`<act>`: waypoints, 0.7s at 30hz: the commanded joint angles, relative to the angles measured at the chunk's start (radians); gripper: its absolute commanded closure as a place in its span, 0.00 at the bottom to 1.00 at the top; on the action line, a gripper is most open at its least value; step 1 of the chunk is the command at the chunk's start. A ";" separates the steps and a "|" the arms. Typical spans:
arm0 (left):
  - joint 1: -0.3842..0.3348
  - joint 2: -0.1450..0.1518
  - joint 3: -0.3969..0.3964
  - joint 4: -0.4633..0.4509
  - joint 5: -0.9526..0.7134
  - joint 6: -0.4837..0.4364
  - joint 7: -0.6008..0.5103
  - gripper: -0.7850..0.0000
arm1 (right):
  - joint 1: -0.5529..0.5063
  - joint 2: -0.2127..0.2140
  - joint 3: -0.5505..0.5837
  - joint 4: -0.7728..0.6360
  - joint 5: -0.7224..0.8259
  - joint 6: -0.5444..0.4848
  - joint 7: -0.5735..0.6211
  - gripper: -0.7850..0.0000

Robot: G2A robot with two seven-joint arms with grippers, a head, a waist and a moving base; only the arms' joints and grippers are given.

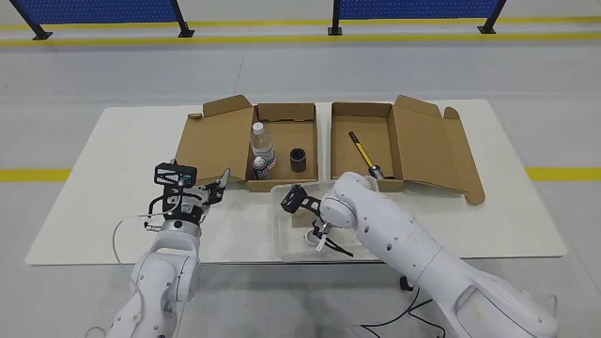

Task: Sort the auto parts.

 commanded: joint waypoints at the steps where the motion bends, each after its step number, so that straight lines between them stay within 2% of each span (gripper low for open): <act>1: 0.000 0.000 0.000 0.000 0.000 0.000 0.000 0.00 | -0.012 0.013 0.023 -0.026 -0.007 0.000 0.008 0.59; 7: 0.000 0.000 0.000 0.000 0.000 0.000 0.000 0.00 | -0.053 0.031 0.046 -0.095 -0.029 -0.016 0.026 0.59; 14: 0.000 0.000 0.000 0.000 0.000 0.000 0.000 0.00 | -0.060 0.027 0.042 -0.083 -0.042 -0.018 0.011 0.70; 21: 0.000 0.000 0.000 0.000 0.000 0.000 0.000 0.00 | -0.050 0.018 0.035 -0.050 -0.051 -0.028 0.016 0.74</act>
